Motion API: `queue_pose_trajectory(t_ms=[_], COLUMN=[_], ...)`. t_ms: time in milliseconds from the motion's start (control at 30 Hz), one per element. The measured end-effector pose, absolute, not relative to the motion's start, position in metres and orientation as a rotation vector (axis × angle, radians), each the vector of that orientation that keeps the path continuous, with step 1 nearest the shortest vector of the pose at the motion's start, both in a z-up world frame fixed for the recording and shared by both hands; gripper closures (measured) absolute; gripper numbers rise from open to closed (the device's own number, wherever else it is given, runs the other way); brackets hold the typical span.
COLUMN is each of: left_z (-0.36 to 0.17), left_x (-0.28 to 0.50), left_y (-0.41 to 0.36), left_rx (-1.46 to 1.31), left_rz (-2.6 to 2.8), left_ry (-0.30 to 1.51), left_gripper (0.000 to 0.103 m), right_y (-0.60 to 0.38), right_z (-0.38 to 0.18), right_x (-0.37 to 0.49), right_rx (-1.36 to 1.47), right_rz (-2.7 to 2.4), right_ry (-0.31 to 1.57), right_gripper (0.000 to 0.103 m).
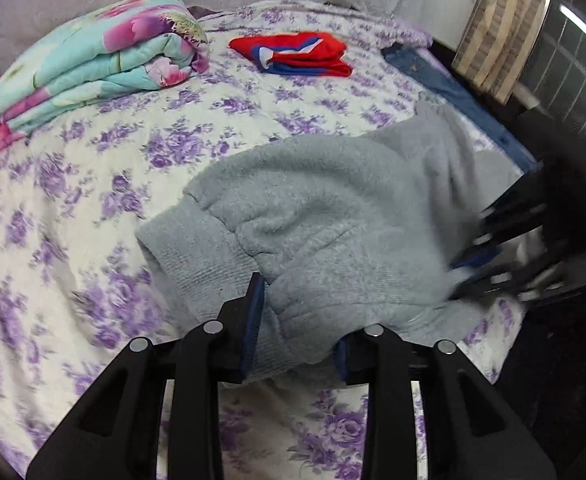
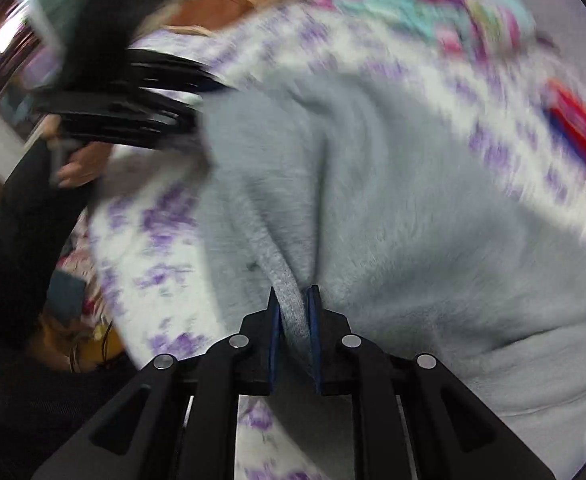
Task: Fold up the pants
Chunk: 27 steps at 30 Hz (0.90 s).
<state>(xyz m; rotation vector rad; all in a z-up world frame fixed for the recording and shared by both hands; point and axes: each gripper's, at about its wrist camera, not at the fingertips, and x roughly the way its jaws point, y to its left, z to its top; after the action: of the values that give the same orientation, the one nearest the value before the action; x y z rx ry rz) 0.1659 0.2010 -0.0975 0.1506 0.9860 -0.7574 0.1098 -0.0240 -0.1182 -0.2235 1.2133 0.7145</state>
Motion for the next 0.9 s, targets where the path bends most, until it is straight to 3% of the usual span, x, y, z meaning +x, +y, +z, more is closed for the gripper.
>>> queue_pose_trajectory(t_ms=[133, 200, 333, 400, 467, 533, 633, 700, 767, 900], left_z=[-0.084, -0.074, -0.039, -0.016, -0.003, -0.005, -0.035, -0.068, -0.102, -0.116], left_x=[0.133, 0.118, 0.095, 0.084, 0.083, 0.091, 0.110, 0.122, 0.130, 0.112], left_y=[0.207, 0.224, 0.242, 0.229, 0.207, 0.176, 0.137, 0.128, 0.132, 0.153], left_rx=[0.222, 0.190, 0.069, 0.021, -0.016, -0.048, -0.120, -0.167, -0.218, -0.345], left_rz=[-0.768, -0.768, -0.745, -0.706, -0.635, -0.574, -0.557, -0.509, -0.420, -0.403], left_ry=[0.933, 0.928, 0.837, 0.768, 0.754, 0.810, 0.968, 1.082, 1.168, 1.129], left_gripper=[0.064, 0.052, 0.052, 0.049, 0.039, 0.038, 0.049, 0.071, 0.087, 0.096], right_y=[-0.031, -0.031, -0.025, -0.026, -0.027, -0.028, -0.032, -0.036, -0.043, -0.050], right_z=[-0.123, -0.122, -0.115, -0.113, -0.109, -0.105, -0.103, -0.107, -0.112, -0.093], right_x=[0.115, 0.112, 0.100, 0.098, 0.091, 0.085, 0.082, 0.082, 0.076, 0.066], right_rx=[-0.118, -0.124, -0.178, -0.211, -0.224, -0.240, -0.245, -0.221, -0.193, -0.168], right_rz=[0.705, 0.706, 0.702, 0.708, 0.715, 0.724, 0.737, 0.744, 0.753, 0.766], right_ry=[1.247, 1.232, 1.177, 1.137, 1.113, 1.087, 1.054, 1.050, 1.086, 1.065], right_gripper=[0.089, 0.089, 0.089, 0.088, 0.086, 0.086, 0.085, 0.083, 0.072, 0.068])
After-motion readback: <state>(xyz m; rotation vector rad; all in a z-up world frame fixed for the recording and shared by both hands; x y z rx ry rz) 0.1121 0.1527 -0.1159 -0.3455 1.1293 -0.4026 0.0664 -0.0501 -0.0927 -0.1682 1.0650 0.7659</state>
